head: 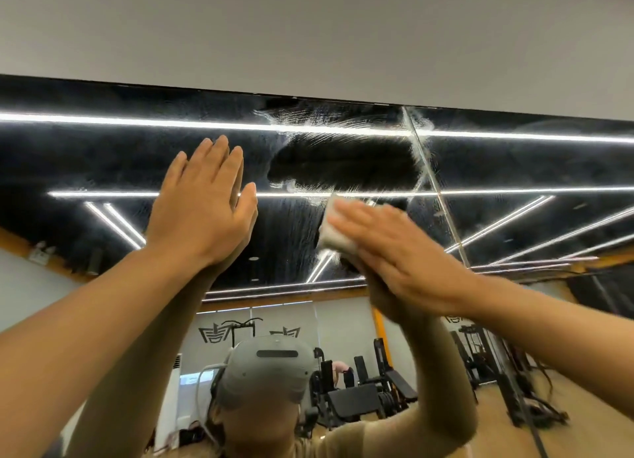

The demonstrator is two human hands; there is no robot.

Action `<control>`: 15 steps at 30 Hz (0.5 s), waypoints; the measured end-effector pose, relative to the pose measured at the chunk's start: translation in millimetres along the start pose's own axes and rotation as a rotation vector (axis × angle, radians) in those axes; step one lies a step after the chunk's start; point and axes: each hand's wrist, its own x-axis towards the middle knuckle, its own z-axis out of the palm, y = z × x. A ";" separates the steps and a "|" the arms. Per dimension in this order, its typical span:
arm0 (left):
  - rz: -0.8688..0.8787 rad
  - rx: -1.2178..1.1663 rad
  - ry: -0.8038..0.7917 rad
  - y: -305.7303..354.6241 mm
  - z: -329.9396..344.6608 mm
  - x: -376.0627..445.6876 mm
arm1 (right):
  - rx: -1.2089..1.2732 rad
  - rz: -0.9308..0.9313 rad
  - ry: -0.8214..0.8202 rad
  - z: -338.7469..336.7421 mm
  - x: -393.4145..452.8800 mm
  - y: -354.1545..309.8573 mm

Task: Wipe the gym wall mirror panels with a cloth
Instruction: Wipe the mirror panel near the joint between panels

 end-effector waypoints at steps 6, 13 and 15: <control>0.006 0.007 -0.013 0.2 -2.0 -1.1 | -0.066 0.445 0.349 -18.4 44.8 53.0; -0.002 0.008 -0.019 2.1 -3.0 -2.0 | -0.004 0.084 0.039 24.8 -32.1 -43.6; 0.000 0.013 -0.019 2.1 -3.0 -1.9 | 0.007 -0.047 -0.097 19.7 -41.5 -46.3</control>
